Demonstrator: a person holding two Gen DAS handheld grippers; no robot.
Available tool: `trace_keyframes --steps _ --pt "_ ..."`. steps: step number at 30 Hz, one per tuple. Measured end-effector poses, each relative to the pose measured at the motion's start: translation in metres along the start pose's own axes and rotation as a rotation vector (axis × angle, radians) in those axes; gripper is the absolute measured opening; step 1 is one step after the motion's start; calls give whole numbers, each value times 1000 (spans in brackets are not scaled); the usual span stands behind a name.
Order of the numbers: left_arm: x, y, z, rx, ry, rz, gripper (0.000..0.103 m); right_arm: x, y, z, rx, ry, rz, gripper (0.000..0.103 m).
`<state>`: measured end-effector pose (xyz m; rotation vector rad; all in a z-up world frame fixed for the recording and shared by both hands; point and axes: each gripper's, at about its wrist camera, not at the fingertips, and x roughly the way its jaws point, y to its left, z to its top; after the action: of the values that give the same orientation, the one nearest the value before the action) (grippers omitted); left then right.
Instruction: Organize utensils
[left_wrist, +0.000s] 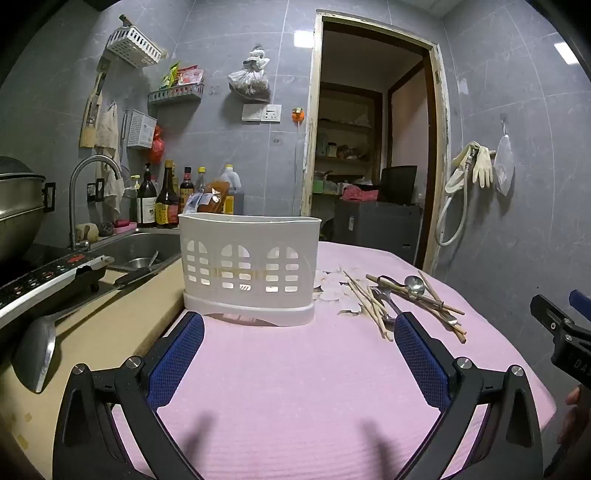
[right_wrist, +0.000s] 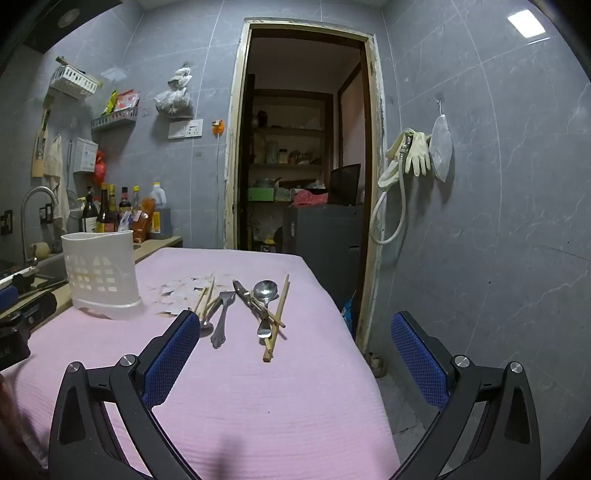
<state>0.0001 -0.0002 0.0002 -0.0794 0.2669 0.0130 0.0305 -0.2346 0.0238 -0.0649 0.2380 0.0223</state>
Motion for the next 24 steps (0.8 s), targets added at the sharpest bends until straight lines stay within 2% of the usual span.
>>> trace_keyframes --steps 24 --pt "4 -1 -5 -5 6 -10 101 2 2 -1 5 5 4 103"
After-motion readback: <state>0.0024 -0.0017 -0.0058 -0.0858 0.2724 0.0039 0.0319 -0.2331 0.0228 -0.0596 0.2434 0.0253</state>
